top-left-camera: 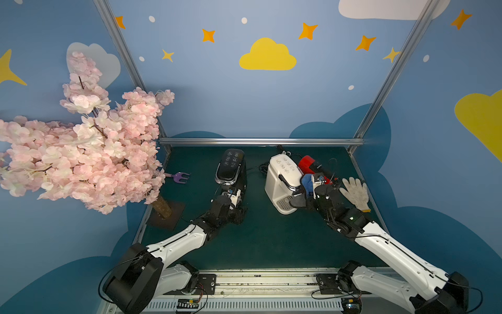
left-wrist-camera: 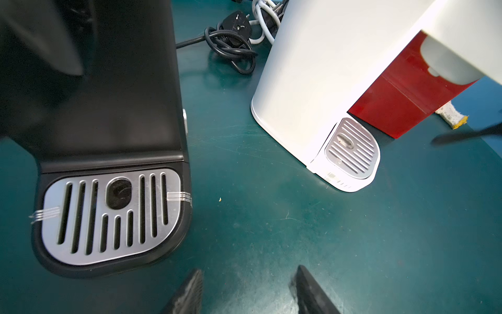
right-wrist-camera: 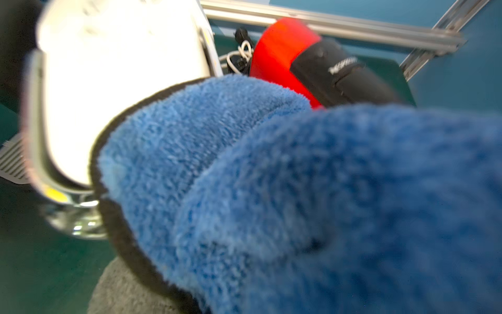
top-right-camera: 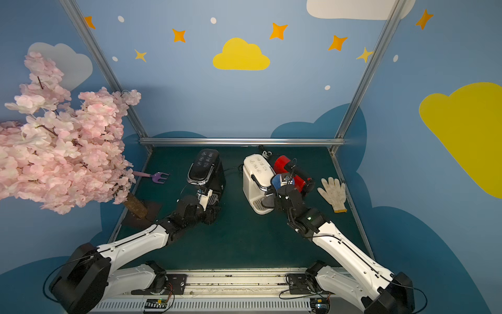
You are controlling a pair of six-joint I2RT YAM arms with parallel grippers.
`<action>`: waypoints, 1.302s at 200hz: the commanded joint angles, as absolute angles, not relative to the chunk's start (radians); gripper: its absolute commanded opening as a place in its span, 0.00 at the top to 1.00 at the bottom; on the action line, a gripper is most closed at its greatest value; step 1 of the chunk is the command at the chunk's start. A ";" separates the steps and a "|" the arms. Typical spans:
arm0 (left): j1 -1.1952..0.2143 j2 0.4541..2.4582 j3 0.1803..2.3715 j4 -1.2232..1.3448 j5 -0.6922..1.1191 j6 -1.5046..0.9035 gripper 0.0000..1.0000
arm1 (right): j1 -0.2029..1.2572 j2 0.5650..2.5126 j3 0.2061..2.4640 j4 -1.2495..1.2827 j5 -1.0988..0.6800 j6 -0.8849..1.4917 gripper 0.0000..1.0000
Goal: Wipe the surface of a coffee machine
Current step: Wipe the dirt from the surface of the coffee machine.
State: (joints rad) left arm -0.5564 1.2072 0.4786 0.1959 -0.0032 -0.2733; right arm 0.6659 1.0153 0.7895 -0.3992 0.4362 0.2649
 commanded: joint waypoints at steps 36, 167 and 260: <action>-0.552 1.198 0.483 0.207 0.003 -0.269 0.44 | 0.621 1.048 0.705 -0.240 0.242 0.365 1.00; -0.553 1.198 0.485 0.207 0.012 -0.273 0.44 | 0.440 1.327 0.477 0.534 -0.179 0.787 1.00; -0.553 1.208 0.486 0.209 0.010 -0.273 0.44 | 0.500 1.583 0.513 0.615 -0.198 0.901 1.00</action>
State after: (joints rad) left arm -0.5564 1.2087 0.4786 0.1963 0.0048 -0.2737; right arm 0.4690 1.5379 0.4873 0.5602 -0.1509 0.8761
